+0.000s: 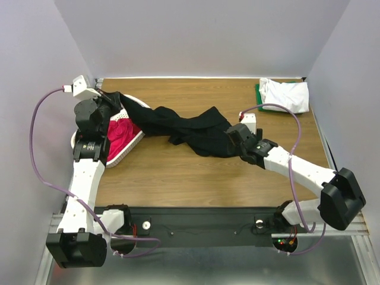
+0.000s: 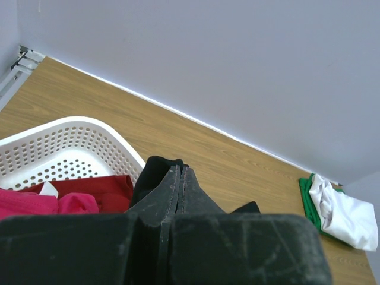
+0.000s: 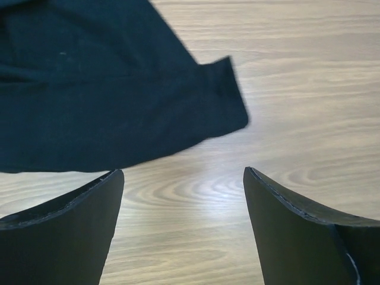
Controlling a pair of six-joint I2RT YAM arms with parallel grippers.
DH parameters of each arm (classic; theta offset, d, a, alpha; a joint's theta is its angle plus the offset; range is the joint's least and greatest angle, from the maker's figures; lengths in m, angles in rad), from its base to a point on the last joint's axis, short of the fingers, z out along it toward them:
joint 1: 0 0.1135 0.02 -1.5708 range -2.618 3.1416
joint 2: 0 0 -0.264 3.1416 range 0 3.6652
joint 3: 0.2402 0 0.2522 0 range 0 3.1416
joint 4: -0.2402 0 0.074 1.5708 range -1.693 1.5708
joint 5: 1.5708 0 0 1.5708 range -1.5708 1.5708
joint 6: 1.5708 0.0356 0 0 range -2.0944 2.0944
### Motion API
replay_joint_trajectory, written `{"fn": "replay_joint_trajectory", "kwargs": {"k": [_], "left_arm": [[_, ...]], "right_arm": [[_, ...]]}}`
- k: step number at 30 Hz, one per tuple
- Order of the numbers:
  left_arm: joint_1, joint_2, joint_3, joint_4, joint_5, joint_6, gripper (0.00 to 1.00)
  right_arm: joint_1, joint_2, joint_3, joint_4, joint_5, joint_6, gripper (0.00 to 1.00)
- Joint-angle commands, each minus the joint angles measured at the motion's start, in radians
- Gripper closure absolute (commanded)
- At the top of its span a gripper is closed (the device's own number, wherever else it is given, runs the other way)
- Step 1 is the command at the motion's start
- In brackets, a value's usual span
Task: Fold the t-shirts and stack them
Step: Flatten the tshirt out
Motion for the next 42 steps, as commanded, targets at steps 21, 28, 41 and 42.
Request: {"fn": "replay_joint_trajectory", "kwargs": {"k": [21,28,41,42], "left_arm": [[0.006,-0.056,-0.055,0.042,0.063,0.002,1.0],[0.008,-0.047,-0.055,0.048,0.072,-0.001,1.0],[0.006,-0.041,-0.053,0.053,0.089,-0.002,1.0],[0.006,-0.042,-0.053,0.05,0.09,-0.001,1.0]], "right_arm": [[-0.303,0.571,0.382,0.462,-0.488,-0.138,0.34],[-0.337,0.744,0.527,0.462,-0.525,-0.148,0.37],[-0.349,0.79,0.551,0.462,-0.578,-0.157,0.6],[-0.349,0.787,0.547,0.462,-0.575,-0.157,0.6]]}}
